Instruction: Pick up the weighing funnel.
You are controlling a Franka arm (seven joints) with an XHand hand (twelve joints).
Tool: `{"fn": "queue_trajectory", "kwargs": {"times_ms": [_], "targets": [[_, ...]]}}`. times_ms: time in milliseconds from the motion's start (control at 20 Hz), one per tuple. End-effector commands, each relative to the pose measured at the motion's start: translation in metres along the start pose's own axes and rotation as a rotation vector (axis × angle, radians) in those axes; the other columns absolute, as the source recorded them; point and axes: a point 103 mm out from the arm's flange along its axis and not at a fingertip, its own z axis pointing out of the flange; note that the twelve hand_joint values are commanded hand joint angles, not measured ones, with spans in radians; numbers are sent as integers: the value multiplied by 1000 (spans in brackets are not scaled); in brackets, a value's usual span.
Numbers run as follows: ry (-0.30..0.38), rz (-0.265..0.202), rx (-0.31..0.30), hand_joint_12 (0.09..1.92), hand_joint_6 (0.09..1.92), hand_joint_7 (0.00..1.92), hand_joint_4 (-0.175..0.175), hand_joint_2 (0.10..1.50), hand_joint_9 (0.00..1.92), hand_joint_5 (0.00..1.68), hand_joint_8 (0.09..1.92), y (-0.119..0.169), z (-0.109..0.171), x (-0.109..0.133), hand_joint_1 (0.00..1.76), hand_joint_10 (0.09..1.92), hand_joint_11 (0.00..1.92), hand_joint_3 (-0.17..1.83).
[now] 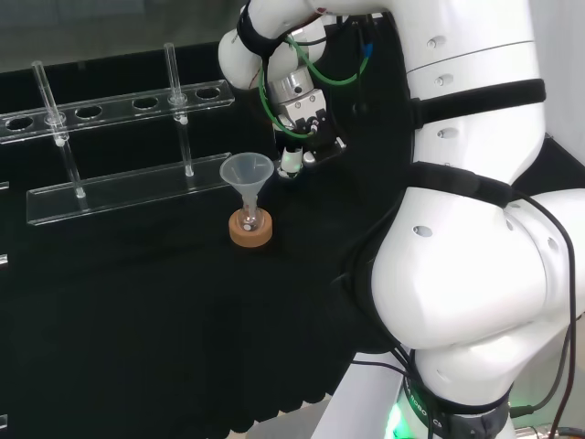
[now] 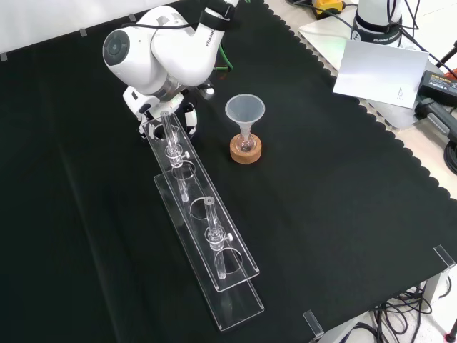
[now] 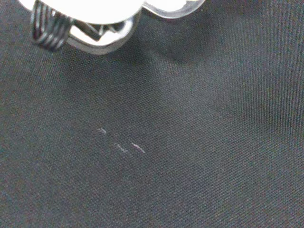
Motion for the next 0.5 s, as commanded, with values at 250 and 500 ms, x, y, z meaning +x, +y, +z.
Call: {"fn": "queue_trajectory", "kwargs": {"times_ms": [250,500], "targets": [[-15,37,-57,1011,546,654,175,690,1032,1316,664,-10,-14,-7,1129,364,912,559],[-2,60,-69,950,450,662,175,696,1095,1363,668,-20,-28,-19,1137,294,979,523]]}}
